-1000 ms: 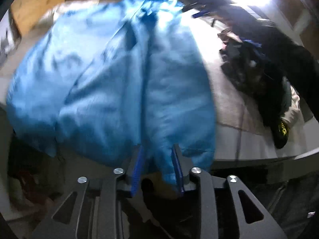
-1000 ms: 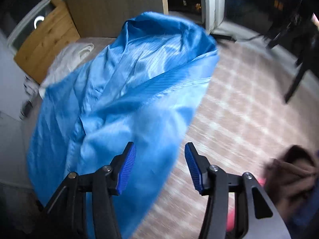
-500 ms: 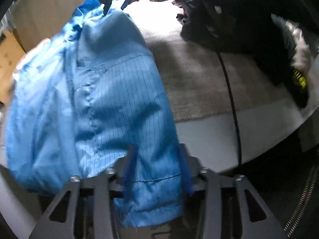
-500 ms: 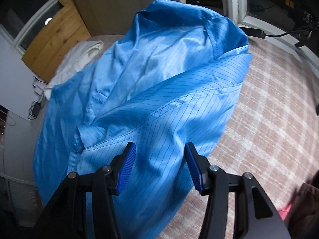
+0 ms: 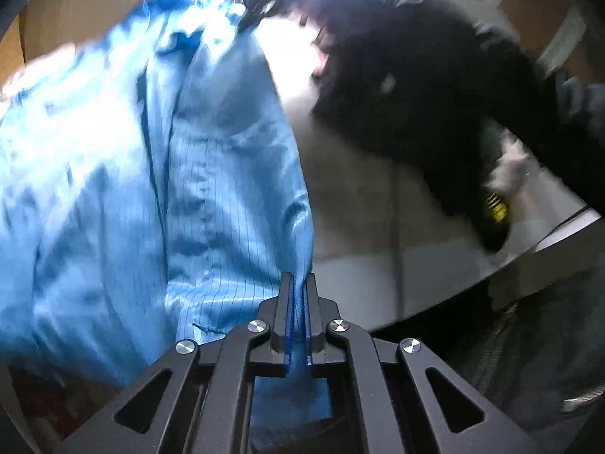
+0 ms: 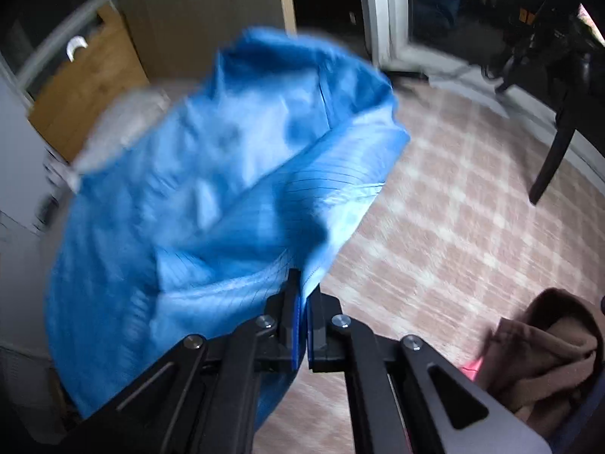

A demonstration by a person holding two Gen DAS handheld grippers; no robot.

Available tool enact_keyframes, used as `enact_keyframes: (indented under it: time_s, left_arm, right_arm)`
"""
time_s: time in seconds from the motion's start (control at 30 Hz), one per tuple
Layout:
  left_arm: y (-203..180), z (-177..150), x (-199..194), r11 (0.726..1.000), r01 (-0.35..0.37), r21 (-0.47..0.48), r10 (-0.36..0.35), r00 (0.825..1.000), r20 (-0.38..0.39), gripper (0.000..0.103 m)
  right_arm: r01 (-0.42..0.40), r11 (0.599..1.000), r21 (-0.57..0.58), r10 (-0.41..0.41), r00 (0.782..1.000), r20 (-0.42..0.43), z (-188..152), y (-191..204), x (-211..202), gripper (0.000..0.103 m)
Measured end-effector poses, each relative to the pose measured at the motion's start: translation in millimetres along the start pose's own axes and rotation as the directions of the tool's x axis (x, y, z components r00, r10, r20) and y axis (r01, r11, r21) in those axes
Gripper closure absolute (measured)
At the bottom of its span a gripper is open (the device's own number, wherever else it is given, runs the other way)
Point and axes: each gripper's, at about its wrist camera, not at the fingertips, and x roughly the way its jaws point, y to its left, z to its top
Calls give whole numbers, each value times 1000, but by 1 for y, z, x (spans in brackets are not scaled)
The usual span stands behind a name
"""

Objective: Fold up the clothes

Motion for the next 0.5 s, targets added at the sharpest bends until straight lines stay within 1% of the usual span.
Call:
enact_keyframes:
  time_s: [0.03,0.07,0.1,0.13,0.2,0.23,0.27,0.3,0.33,0.37,0.4,0.43,0.5]
  left_arm:
    - [3,-1,7,1000,-9,-13,9,999,-33,91]
    - [6,-1,9,999,-11,-36,10,999,-47,88]
    - [8,-4,6,999,-3,-51,0,999,-54,84]
    - [8,-6,-2,998,-7,-57,5,999,-43,83]
    - [12,-12,-22,998,-21,-64,20,1000,-14,75]
    - [17,-14,-30,996,-41,-73,42,999,1,72]
    - [22,-17,-37,995,-62,-83,64,998,15,67]
    - [29,-20,-40,992,-77,-99,79,997,15,66]
    - [36,-23,-42,989,-91,-115,93,996,15,66]
    - [44,-28,-39,987,-93,-127,94,996,3,66]
    - [51,-32,-36,986,-95,-140,95,995,-9,66]
    - [54,-33,-30,985,-109,-135,107,994,-21,66]
    - [56,-35,-18,984,-125,-128,121,992,-39,66]
  right_arm:
    - [30,1000,-5,-30,998,-49,-1,1,11,98]
    - [80,996,-24,-82,992,-98,-2,4,20,93]
    - [119,992,-47,-124,985,-118,-2,8,21,89]
    - [153,986,-69,-160,981,-114,-2,11,17,79]
    - [209,971,-117,-219,972,-85,-2,18,4,69]
    - [248,957,-150,-257,966,-41,-2,25,-11,69]
    - [282,942,-180,-286,958,5,-2,33,-26,69]
    - [287,937,-199,-284,958,43,-2,40,-38,69]
    - [262,941,-213,-255,965,60,-3,47,-47,67]
    - [199,953,-229,-193,980,49,-1,59,-51,60]
    - [143,959,-246,-138,990,34,1,71,-52,56]
    - [114,956,-268,-117,993,7,1,82,-47,53]
    - [69,947,-315,-88,995,-46,1,103,-33,53]
